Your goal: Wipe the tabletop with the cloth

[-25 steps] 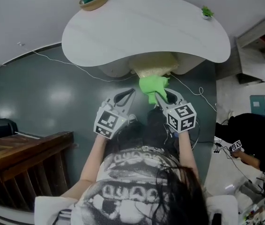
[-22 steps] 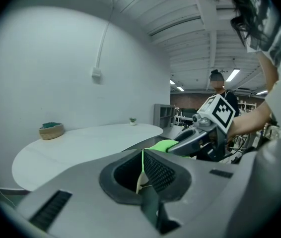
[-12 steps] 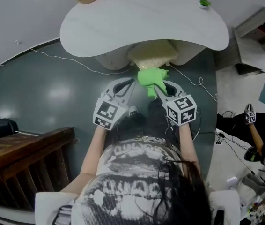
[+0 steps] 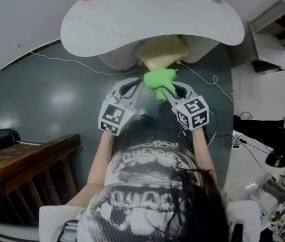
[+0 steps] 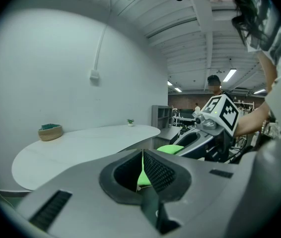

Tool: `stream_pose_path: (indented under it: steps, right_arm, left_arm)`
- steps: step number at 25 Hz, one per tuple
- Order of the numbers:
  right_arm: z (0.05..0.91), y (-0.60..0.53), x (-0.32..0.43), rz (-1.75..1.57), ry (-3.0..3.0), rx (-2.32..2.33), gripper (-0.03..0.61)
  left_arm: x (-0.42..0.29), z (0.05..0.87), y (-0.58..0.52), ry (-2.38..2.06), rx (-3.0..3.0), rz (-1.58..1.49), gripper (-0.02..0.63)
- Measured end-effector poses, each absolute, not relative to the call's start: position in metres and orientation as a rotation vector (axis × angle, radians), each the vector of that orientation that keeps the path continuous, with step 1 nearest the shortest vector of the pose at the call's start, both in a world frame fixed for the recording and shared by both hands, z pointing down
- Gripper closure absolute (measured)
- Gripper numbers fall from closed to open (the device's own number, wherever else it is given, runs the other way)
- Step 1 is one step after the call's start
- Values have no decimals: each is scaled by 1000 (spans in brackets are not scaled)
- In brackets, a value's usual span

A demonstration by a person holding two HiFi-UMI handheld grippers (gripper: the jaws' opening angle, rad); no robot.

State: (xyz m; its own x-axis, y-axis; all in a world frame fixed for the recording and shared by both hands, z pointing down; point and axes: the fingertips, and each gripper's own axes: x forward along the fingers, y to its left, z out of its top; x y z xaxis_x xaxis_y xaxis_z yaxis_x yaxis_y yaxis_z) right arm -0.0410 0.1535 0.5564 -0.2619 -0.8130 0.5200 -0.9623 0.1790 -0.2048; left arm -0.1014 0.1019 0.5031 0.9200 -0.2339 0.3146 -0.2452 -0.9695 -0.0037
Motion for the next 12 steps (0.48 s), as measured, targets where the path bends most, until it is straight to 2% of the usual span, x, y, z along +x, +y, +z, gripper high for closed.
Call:
stream_pose_path:
  steps: [12]
  right_arm:
    - [557, 150, -41, 724, -2159, 1698, 485]
  left_arm:
    - [-102, 502, 98, -378, 3050, 502, 604]
